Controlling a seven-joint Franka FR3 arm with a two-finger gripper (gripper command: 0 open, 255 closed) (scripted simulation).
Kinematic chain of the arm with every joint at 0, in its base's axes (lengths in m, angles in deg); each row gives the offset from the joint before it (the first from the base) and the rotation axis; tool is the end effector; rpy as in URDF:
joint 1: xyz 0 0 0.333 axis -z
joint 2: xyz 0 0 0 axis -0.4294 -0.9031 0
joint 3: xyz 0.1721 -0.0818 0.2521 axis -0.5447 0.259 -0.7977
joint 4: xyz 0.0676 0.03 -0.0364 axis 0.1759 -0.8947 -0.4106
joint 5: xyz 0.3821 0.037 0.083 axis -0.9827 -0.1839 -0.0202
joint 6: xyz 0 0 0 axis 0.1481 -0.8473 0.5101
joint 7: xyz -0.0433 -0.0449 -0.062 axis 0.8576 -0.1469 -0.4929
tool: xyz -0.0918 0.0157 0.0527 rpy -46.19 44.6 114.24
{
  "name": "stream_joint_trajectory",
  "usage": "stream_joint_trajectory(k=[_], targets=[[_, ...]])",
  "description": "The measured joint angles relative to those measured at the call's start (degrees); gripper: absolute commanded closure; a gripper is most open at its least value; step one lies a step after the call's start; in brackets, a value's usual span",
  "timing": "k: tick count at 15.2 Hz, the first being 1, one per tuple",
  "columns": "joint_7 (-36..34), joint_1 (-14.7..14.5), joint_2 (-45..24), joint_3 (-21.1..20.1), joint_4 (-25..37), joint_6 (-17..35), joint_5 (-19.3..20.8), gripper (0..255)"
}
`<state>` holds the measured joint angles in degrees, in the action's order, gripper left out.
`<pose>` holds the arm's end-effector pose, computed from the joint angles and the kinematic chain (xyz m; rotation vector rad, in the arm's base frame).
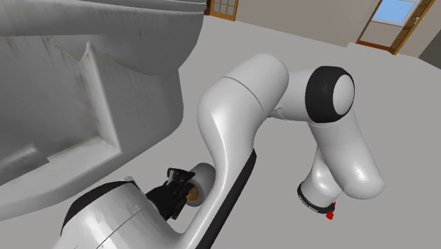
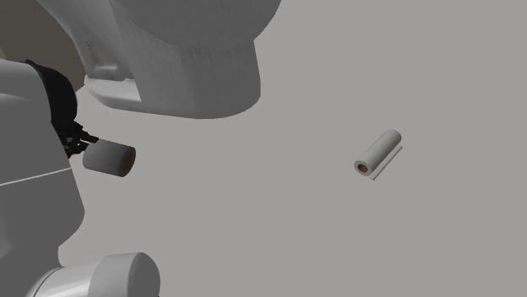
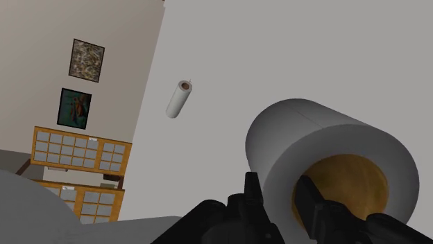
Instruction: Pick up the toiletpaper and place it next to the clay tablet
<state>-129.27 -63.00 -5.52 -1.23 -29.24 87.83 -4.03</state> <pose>0.2586 0.5134 0.2887 1.8701 0.5114 -0.0011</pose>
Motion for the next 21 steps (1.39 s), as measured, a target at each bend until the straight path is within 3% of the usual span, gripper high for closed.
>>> stream_joint_trajectory(k=[5, 6, 12, 17, 21], targets=[[-0.1, 0.1, -0.3, -0.1, 0.1, 0.0, 0.2, 255], [-0.2, 0.1, -0.3, -0.2, 0.1, 0.0, 0.1, 0], [-0.2, 0.1, -0.8, 0.0, 0.0, 0.1, -0.1, 0], [2.1, -6.3, -5.3, 1.3, 11.1, -5.3, 1.6, 0], [2.4, -7.3, -6.1, 1.5, 12.8, -6.1, 1.8, 0]])
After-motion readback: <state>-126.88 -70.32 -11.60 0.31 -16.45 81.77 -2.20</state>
